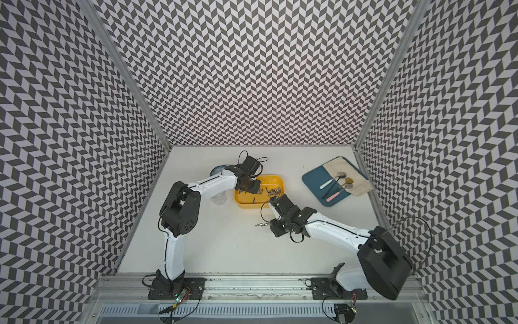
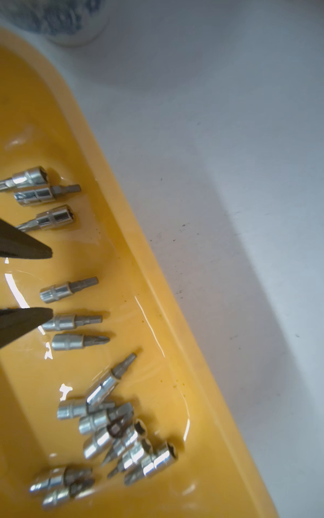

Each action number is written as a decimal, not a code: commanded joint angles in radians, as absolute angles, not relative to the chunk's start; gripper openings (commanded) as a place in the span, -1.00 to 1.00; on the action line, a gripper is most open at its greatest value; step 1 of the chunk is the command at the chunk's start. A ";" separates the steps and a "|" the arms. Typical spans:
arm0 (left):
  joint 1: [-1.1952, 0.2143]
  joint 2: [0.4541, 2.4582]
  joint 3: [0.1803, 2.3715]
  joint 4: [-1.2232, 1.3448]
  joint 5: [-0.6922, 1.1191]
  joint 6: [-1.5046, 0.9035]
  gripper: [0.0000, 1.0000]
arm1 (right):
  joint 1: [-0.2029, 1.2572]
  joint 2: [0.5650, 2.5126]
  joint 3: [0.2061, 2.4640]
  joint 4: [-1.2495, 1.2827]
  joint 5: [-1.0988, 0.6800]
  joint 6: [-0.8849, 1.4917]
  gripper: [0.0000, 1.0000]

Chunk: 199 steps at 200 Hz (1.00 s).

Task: Put the bit on the desktop into the storage box
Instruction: Pick up the screwdriver bit from the center of the board.

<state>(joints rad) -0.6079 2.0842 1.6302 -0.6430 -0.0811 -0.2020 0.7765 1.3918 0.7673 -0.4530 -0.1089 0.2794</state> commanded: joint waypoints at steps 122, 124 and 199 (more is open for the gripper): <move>-0.511 1.579 1.288 -0.651 -0.021 -0.262 -0.27 | 0.788 1.648 0.951 -0.367 -0.126 0.073 0.01; -0.510 1.575 1.283 -0.651 -0.021 -0.262 -0.27 | 0.788 1.652 0.954 -0.369 -0.126 0.071 0.01; -0.492 1.477 1.159 -0.649 -0.012 -0.279 -0.27 | 0.792 1.722 0.995 -0.375 -0.137 0.034 0.02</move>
